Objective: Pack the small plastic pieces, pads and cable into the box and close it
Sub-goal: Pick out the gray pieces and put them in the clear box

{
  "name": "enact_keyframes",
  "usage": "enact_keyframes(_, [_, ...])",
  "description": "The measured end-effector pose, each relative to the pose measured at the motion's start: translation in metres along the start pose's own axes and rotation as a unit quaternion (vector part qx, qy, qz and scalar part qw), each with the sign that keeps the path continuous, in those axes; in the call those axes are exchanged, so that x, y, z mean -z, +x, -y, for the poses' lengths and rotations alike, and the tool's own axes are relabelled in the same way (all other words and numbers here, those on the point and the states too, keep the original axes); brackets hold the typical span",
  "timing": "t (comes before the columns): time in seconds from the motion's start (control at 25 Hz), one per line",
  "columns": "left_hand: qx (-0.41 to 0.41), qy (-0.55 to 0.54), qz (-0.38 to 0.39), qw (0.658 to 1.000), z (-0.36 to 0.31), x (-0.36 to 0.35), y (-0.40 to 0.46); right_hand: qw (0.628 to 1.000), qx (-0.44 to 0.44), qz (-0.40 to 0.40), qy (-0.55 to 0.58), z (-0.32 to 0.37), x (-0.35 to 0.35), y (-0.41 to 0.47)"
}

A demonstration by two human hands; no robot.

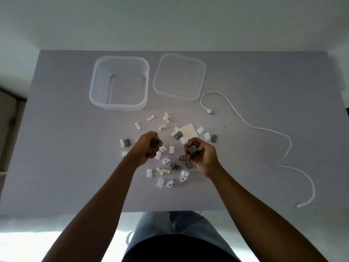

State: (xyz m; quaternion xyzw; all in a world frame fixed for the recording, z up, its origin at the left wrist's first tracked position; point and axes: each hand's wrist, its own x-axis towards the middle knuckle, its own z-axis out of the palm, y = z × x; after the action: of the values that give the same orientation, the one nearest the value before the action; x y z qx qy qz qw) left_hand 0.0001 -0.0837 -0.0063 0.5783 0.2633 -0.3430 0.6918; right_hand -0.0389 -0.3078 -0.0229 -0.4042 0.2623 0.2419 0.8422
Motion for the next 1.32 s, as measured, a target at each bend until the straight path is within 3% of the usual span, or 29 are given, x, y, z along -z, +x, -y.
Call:
enact_keyframes(0.12, [0.016, -0.064, 0.0, 0.998, -0.003, 0.015, -0.006, 0.998, 0.002, -0.053, -0.041, 0.001, -0.01, 0.003])
enact_keyframes(0.24, [0.028, 0.036, -0.11, 0.993, -0.006, 0.04, -0.001, 0.959, 0.051, -0.154, -0.231, -0.002, -0.023, 0.022])
enact_keyframes(0.28, [0.009, 0.121, -0.169, 0.978, -0.007, 0.05, 0.002, 0.924, 0.101, -0.169, -0.328, -0.005, -0.026, 0.03])
enact_keyframes(0.4, [-0.041, 0.383, -0.297, 0.874, -0.007, 0.084, 0.015, 0.77, 0.223, -0.164, -0.575, -0.014, -0.028, 0.049])
enact_keyframes(0.52, [0.004, 0.458, -0.312, 0.832, -0.002, 0.11, 0.025, 0.682, 0.22, -0.161, -0.678, -0.02, -0.031, 0.059])
enact_keyframes(0.6, [0.032, 0.487, -0.312, 0.815, -0.001, 0.111, 0.03, 0.643, 0.192, -0.178, -0.72, -0.022, -0.031, 0.064])
enact_keyframes(0.72, [0.045, 0.489, -0.317, 0.811, -0.002, 0.101, 0.031, 0.63, 0.161, -0.189, -0.736, -0.026, -0.028, 0.066])
enact_keyframes(0.92, [0.017, 0.483, -0.329, 0.812, -0.002, 0.107, 0.032, 0.645, 0.185, -0.212, -0.71, -0.029, -0.034, 0.067])
enact_keyframes(1.16, [0.006, 0.49, -0.306, 0.816, 0.004, 0.109, 0.029, 0.6, 0.175, -0.195, -0.756, -0.03, -0.034, 0.076])
enact_keyframes(1.24, [0.002, 0.465, -0.294, 0.835, 0.0, 0.109, 0.031, 0.602, 0.177, -0.186, -0.756, -0.029, -0.036, 0.076])
enact_keyframes(1.32, [-0.013, 0.425, -0.269, 0.864, -0.001, 0.106, 0.032, 0.63, 0.184, -0.187, -0.731, -0.03, -0.034, 0.073])
